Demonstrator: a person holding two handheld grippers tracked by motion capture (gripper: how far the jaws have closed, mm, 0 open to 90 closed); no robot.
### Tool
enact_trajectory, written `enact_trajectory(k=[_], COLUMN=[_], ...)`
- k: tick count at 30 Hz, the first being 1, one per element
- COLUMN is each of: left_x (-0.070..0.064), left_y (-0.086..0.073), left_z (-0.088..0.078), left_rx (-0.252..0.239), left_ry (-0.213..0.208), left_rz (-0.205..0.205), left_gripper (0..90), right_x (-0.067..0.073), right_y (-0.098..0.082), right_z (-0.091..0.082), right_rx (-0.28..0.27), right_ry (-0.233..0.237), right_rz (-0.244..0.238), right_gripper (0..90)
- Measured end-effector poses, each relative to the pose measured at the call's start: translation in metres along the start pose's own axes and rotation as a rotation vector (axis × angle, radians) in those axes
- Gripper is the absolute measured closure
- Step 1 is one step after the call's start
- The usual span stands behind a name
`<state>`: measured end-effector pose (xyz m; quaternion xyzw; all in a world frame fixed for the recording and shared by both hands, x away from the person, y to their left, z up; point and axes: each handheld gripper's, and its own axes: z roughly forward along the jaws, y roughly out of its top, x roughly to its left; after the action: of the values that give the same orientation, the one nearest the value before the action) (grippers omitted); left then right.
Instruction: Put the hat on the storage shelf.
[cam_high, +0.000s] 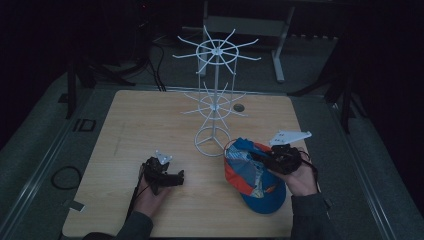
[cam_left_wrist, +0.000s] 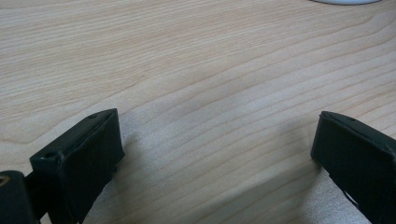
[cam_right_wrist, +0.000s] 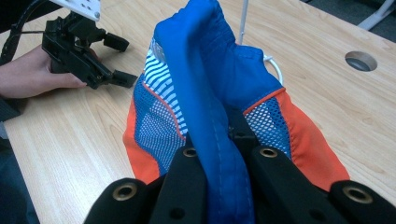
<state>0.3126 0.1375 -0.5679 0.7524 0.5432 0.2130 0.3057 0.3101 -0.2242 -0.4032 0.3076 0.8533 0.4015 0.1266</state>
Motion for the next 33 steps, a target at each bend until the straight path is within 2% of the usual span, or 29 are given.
enact_trajectory(k=[33], left_x=[0.000], left_y=[0.000], left_z=[0.000], left_rx=[-0.001], left_ry=[0.001], left_rz=[0.001], left_gripper=[2.4], right_x=[-0.004], right_y=[0.007], right_z=[-0.025], right_rx=[-0.057], right_ry=[-0.013], right_rz=[-0.003], right_gripper=[87.7])
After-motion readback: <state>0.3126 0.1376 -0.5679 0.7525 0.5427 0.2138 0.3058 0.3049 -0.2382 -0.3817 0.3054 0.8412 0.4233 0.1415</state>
